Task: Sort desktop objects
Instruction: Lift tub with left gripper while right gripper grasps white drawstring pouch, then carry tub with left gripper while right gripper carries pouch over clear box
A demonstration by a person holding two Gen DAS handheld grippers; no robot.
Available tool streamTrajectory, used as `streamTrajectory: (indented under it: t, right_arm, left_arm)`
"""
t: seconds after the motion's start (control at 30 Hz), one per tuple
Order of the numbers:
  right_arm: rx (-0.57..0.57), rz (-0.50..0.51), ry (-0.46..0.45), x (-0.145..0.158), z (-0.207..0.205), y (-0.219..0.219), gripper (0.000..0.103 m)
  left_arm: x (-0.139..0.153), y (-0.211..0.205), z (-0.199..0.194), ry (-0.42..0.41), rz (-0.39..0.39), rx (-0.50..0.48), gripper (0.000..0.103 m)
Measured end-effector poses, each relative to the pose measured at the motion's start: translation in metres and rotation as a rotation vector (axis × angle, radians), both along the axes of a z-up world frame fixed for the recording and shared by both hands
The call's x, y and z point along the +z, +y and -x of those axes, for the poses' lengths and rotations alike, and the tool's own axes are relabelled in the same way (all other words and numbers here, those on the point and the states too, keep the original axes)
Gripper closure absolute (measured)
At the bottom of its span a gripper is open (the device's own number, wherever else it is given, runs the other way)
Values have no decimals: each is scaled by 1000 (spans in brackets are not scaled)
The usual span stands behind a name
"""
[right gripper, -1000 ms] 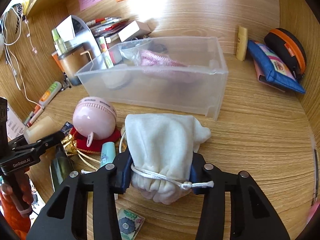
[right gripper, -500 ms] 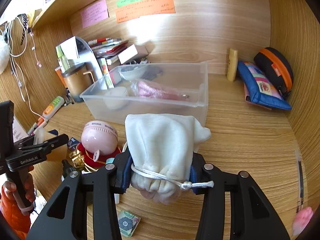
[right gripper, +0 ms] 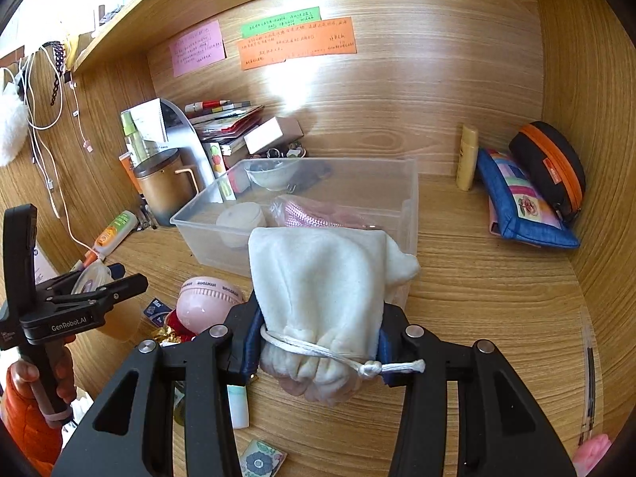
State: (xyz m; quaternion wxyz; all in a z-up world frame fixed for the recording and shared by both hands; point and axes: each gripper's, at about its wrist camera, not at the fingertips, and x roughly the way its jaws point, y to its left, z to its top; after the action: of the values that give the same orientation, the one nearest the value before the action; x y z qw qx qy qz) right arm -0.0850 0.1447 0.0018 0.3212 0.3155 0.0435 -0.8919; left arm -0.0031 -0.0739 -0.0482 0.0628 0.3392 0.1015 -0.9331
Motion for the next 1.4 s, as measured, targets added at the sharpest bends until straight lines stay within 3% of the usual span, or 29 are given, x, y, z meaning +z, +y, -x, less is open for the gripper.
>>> streamTrajectory:
  t: [0.23,0.9,1.4]
  right_arm:
    - [-10,18,9,8,7,3,62]
    - [-3,22,32,19,30,-5,62]
    - [2,33,37,24,50,-13,62]
  left_arm:
    - [18,-1,12,26,-22,-34,34]
    - [67,4,61,71,20,-128,34]
    - [74,9,97,75,-4,-173,34]
